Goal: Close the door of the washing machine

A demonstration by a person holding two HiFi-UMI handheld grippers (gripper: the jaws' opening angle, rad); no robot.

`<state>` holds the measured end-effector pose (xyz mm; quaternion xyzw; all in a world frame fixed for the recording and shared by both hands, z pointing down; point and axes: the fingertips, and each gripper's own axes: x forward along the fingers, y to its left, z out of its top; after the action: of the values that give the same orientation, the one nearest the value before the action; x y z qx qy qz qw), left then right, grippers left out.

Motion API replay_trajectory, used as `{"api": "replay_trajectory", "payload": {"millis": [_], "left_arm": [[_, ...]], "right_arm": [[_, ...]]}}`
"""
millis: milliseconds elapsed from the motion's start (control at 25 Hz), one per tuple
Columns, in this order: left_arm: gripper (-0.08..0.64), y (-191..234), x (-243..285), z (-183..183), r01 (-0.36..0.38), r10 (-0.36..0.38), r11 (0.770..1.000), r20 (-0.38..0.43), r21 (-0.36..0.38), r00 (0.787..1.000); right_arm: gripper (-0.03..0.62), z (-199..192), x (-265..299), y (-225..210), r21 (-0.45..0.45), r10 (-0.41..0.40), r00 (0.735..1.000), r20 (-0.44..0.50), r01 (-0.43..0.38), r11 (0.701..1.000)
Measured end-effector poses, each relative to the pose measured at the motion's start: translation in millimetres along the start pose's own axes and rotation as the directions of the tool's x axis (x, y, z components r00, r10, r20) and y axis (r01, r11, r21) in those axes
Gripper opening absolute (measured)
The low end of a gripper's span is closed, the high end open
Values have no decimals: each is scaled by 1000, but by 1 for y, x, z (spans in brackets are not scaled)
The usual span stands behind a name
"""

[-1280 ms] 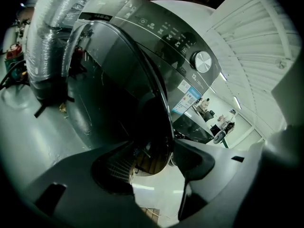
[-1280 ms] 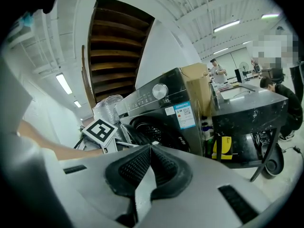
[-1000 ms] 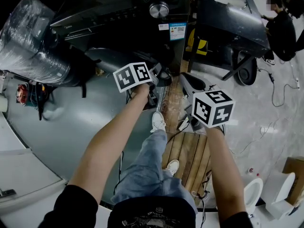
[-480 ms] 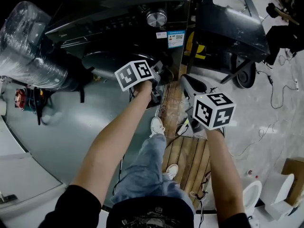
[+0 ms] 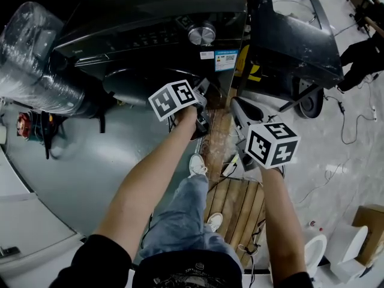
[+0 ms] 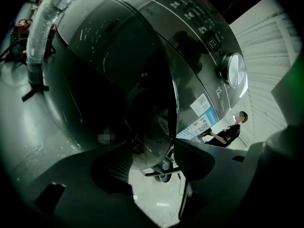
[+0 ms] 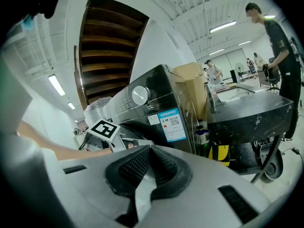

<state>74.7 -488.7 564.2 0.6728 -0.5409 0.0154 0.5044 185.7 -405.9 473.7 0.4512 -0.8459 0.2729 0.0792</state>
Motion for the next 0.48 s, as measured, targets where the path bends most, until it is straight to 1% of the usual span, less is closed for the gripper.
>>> {"api": "replay_trajectory", "payload": {"millis": [160, 360, 480], "left_arm": [[291, 0, 4, -1, 29, -28, 999, 21, -37, 999], [296, 1, 7, -1, 47, -48, 997, -4, -63, 999], [298, 1, 8, -3, 52, -52, 996, -2, -72, 999]], "right_arm": [[21, 3, 8, -2, -8, 5, 1000, 2, -5, 1000], [21, 7, 15, -4, -11, 8, 1000, 0, -8, 1000], [21, 4, 17, -5, -11, 6, 1000, -11, -6, 1000]]}}
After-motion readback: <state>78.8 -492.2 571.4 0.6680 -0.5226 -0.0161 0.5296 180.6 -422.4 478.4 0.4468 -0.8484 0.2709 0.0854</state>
